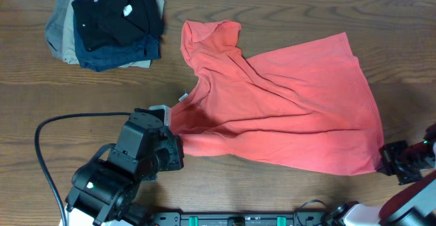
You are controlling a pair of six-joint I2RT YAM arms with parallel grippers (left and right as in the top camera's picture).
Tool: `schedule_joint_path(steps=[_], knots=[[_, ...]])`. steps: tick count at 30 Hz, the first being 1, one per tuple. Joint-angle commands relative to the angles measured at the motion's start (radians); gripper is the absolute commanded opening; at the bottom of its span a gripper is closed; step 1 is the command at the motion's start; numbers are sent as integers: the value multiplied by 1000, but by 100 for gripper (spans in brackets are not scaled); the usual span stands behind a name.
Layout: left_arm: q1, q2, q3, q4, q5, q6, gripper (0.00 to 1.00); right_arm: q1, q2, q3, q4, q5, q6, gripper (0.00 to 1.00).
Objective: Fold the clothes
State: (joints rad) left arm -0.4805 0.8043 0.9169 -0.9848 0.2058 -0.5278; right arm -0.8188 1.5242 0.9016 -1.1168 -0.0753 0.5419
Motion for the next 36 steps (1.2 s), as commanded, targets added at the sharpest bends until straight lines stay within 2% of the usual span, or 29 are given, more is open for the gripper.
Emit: schedule_joint_path(steps=[1,13,19,30,36], knots=[[3,-3,37,-7,65,-20,6,-14,-104,60,-56,13,11,1],[3,-44,67,-142,63,-8,6,-14,-424,88,-107,49,-47,1],[3,-73,177,-282,42,-10,6,-14,-439,123,-163,48,-54,1],[3,-74,220,-485,36,-156,6,-14,-439,209,-215,49,-76,1],[3,-73,220,-478,-138,-208,6,-14,-439,215,-200,48,-70,1]])
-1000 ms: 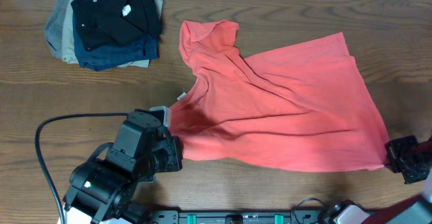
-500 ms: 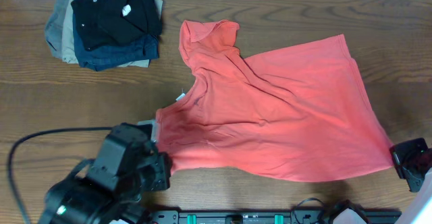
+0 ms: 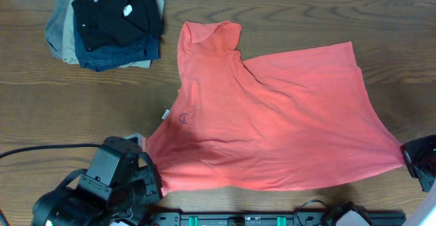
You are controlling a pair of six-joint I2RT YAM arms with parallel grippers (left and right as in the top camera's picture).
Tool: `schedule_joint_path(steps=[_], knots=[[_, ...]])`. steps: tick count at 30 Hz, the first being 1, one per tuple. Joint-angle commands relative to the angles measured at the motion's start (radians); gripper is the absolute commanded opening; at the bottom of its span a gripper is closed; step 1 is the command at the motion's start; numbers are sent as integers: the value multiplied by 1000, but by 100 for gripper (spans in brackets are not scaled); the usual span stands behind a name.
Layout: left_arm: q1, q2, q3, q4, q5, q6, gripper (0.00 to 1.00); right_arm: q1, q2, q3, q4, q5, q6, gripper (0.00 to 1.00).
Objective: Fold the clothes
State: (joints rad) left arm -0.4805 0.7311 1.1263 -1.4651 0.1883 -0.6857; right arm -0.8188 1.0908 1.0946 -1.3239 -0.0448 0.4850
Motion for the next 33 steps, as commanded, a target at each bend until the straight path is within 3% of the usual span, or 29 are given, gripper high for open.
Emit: schedule_joint_path(steps=[1,16,33], knots=[[3,1,10,8,-146,-50,6,-14,-6,22,13,18,-14,1],[3,82,-60,154,-285,-53,6,-11,19,22,87,-63,-11,1],[3,375,-75,280,-336,-53,6,134,164,22,225,-138,20,1]])
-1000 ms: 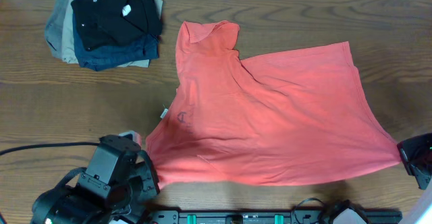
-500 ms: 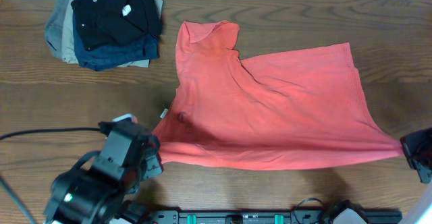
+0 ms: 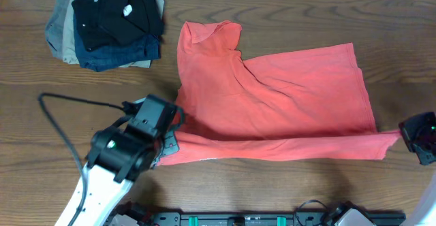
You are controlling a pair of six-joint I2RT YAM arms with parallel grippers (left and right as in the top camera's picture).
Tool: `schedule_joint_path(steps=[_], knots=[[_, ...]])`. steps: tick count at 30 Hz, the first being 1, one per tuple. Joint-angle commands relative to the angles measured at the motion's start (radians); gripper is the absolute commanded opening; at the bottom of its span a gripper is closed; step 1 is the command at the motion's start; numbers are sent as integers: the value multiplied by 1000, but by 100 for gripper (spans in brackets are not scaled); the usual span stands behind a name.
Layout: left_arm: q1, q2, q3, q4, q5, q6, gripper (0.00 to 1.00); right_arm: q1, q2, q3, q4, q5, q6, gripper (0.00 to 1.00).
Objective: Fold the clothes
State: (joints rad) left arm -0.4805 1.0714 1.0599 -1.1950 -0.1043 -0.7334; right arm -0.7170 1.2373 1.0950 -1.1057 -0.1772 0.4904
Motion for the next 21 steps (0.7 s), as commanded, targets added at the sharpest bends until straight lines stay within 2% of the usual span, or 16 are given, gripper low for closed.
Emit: schedule_joint_path(steps=[1,21], knots=[[3,49,-9,17,-47,-5,6,45,26,21,13,-5,14,1],[5,316,-9,226,-191,0,6,182,199,21,163,130,108,1]])
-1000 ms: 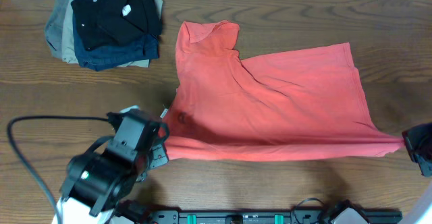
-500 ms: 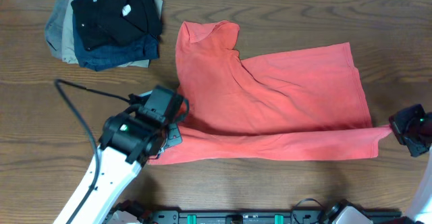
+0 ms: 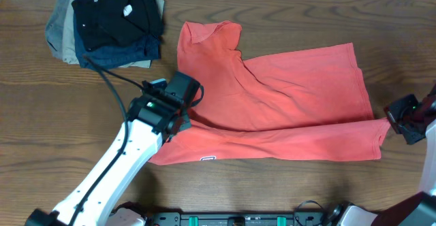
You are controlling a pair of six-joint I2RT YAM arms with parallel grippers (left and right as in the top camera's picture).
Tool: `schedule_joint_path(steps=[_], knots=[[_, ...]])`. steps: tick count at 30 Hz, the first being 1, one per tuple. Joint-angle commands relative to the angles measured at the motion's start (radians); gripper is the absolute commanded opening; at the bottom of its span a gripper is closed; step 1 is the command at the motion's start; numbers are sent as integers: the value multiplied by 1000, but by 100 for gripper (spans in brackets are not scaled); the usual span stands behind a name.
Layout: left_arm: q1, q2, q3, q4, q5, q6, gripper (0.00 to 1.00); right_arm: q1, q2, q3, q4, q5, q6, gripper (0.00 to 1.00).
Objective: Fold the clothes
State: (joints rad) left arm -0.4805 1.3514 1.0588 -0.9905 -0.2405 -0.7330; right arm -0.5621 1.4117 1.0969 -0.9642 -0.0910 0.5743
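A coral-red shirt [image 3: 286,97] lies spread across the middle of the table, collar at the far left. Its near hem is doubled back over the body as a folded band [image 3: 272,143] with a small white label showing. My left gripper [image 3: 184,119] sits at the band's left end, apparently shut on the cloth, though the wrist hides its fingers. My right gripper [image 3: 393,122] is at the band's right corner, pinching the fabric there.
A stack of folded dark and khaki clothes [image 3: 109,23] sits in the far left corner. The left arm's white link [image 3: 109,171] and its black cable cross the near left of the wooden table [image 3: 41,103]. The right arm stands at the right edge.
Both grippers moved away from the table's near edge with the hem. The folded band over the shirt's body is wider, and its label faces up.
First both grippers were at the lower corners of a rumpled shirt. Then they were nearer the front edge with the shirt flat and stretched. Later the hem lay turned over as a narrow band. Now that band reaches farther up the shirt.
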Motion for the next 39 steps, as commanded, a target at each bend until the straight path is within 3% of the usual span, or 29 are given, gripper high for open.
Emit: schedule_joint_path(steps=[1,21,23,24,25,26,27,28,31,33,35,39], knots=[[5,47,-8,32,-64,3,6,31,33,19,35,42,24,1],[11,197,-8,230,-165,6,6,81,176,19,192,95,24,1],[16,198,-8,229,-165,6,8,86,186,19,195,95,23,3],[18,198,-8,229,-165,6,14,90,190,19,197,95,24,5],[20,198,-8,230,-165,6,17,93,194,19,199,95,23,9],[22,198,-8,230,-165,6,30,97,196,19,200,95,24,13],[24,198,-8,230,-165,6,31,101,198,19,206,95,23,18],[26,198,-8,230,-165,6,39,106,199,19,214,95,23,26],[26,197,-8,235,-165,38,68,112,198,20,228,89,14,64],[26,196,-7,232,-164,96,69,111,198,22,227,84,12,86],[26,190,-3,202,-161,108,70,111,198,29,215,84,12,97],[26,159,6,140,-68,108,70,111,198,66,161,84,0,99]])
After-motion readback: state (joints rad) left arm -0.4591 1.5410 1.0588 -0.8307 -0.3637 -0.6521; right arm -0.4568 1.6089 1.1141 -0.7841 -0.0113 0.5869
